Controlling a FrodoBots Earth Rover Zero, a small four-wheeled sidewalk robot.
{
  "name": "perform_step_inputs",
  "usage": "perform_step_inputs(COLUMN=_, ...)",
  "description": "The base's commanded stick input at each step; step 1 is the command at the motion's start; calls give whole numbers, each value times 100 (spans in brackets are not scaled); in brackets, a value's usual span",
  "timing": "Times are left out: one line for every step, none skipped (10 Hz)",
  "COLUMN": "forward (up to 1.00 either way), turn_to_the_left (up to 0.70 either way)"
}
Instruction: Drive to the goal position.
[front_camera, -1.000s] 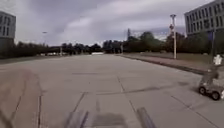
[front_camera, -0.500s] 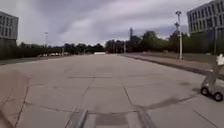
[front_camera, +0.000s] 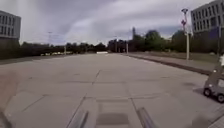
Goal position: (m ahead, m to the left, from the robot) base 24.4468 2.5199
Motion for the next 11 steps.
perform_step_inputs(forward=100, turn_to_the_left=0)
perform_step_inputs(forward=100, turn_to_the_left=0)
perform_step_inputs(forward=100, turn_to_the_left=0)
perform_step_inputs(forward=100, turn_to_the_left=0)
perform_step_inputs(forward=100, turn_to_the_left=0)
perform_step_inputs(forward=100, turn_to_the_left=0)
perform_step_inputs(forward=100, turn_to_the_left=-10)
perform_step_inputs(forward=100, turn_to_the_left=-27)
perform_step_inputs(forward=100, turn_to_the_left=-20)
perform_step_inputs(forward=100, turn_to_the_left=-11)
perform_step_inputs(forward=100, turn_to_the_left=-1)
